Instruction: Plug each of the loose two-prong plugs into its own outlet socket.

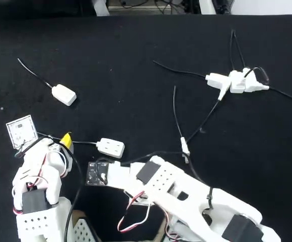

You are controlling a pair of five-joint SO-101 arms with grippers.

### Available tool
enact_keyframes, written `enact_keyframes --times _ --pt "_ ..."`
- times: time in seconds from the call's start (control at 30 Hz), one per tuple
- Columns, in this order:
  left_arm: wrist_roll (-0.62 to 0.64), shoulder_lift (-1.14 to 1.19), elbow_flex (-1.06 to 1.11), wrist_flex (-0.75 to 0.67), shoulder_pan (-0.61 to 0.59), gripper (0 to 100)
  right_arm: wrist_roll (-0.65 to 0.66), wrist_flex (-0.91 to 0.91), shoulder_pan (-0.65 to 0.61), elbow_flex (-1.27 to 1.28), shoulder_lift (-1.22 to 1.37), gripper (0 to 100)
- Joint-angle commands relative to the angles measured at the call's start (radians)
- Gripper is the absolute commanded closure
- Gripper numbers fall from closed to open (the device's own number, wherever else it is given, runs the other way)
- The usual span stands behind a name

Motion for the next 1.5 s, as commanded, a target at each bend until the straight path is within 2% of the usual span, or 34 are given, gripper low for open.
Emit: enact_keyframes --times 0.0,0.1,0.23,0.43,0.57,0.63,0.73,0.8,0.93,1.13,1.2,1.3,1.47 --pt "0.006 -0.006 -0.056 0.008 0.008 79 -0.005 -0.048 -0.011 -0.005 -0.010 84.4" --pt "0.006 -0.006 -0.056 0.008 0.008 79 -0.046 -0.057 -0.011 -0.016 -0.013 83.5" --pt "0.006 -0.006 -0.056 0.008 0.008 79 -0.100 -0.051 -0.044 -0.025 -0.016 77.6" --pt "0.006 -0.006 -0.058 0.008 0.007 79 -0.081 -0.072 -0.124 0.027 -0.010 79.7" --pt "0.006 -0.006 -0.058 0.008 0.007 79 -0.081 -0.091 -0.126 0.044 -0.010 79.9" --pt "0.006 -0.006 -0.058 0.008 0.004 79 -0.081 -0.097 -0.121 0.044 -0.010 83.9" --pt "0.006 -0.006 -0.059 0.008 0.002 79 -0.080 -0.124 -0.052 0.039 -0.016 99.5" --pt "0.006 -0.006 -0.059 0.008 0.002 79 -0.080 -0.127 0.034 0.015 -0.018 96.8" --pt "0.006 -0.006 -0.059 0.008 0.001 79 -0.018 -0.124 0.183 -0.059 -0.018 98.8" --pt "0.006 -0.006 -0.058 0.008 0.007 79 0.003 -0.126 0.328 -0.160 -0.018 98.8" --pt "0.006 -0.006 -0.058 0.008 0.008 79 -0.005 -0.126 0.341 -0.185 -0.018 98.8" --pt "0.008 -0.006 -0.061 0.008 0.008 79 -0.101 -0.129 0.334 -0.197 -0.054 98.8" --pt "0.011 -0.006 -0.105 -0.023 0.070 79 -0.143 -0.135 0.215 -0.150 -0.242 98.8"
